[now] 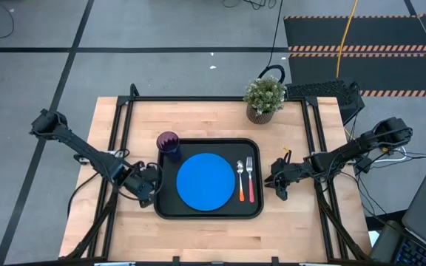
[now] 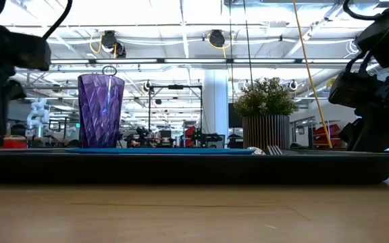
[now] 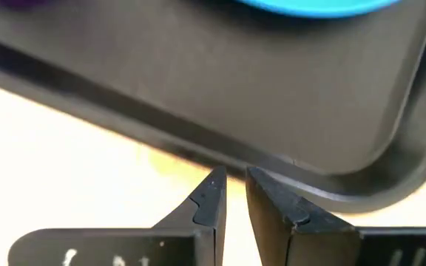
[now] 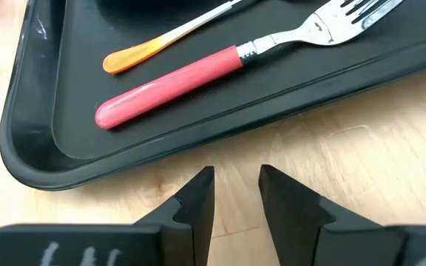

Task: Pick and place plate/cup/fork/spoon on tray
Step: Adjust the black serving tray

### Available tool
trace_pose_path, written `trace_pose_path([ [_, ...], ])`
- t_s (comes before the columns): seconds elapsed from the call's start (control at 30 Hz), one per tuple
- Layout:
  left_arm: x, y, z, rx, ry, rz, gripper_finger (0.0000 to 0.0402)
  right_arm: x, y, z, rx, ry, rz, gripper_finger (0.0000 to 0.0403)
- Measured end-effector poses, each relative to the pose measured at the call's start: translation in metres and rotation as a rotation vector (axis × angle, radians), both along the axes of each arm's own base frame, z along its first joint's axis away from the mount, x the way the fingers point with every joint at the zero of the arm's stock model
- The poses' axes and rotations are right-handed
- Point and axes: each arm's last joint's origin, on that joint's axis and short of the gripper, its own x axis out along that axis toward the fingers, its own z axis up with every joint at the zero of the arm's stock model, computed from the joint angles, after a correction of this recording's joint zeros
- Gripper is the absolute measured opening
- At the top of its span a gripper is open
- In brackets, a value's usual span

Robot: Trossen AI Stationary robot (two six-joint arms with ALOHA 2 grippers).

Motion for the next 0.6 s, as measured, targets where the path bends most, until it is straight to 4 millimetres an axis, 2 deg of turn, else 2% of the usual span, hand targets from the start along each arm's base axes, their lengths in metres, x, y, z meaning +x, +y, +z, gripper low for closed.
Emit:
trace_pose_path([
  [0.23, -0.008, -0.008, -0.001, -0.059, 0.063, -0.014, 0.0055, -0.005, -0.001, 0.004, 0.014, 0.015, -0.015, 0.0107],
  [0.6, -0.010, -0.007, -0.002, -0.023, 0.070, 0.020, 0.0055, -0.018, -0.005, 0.011, 0.021, 0.027, -0.029, 0.0107],
])
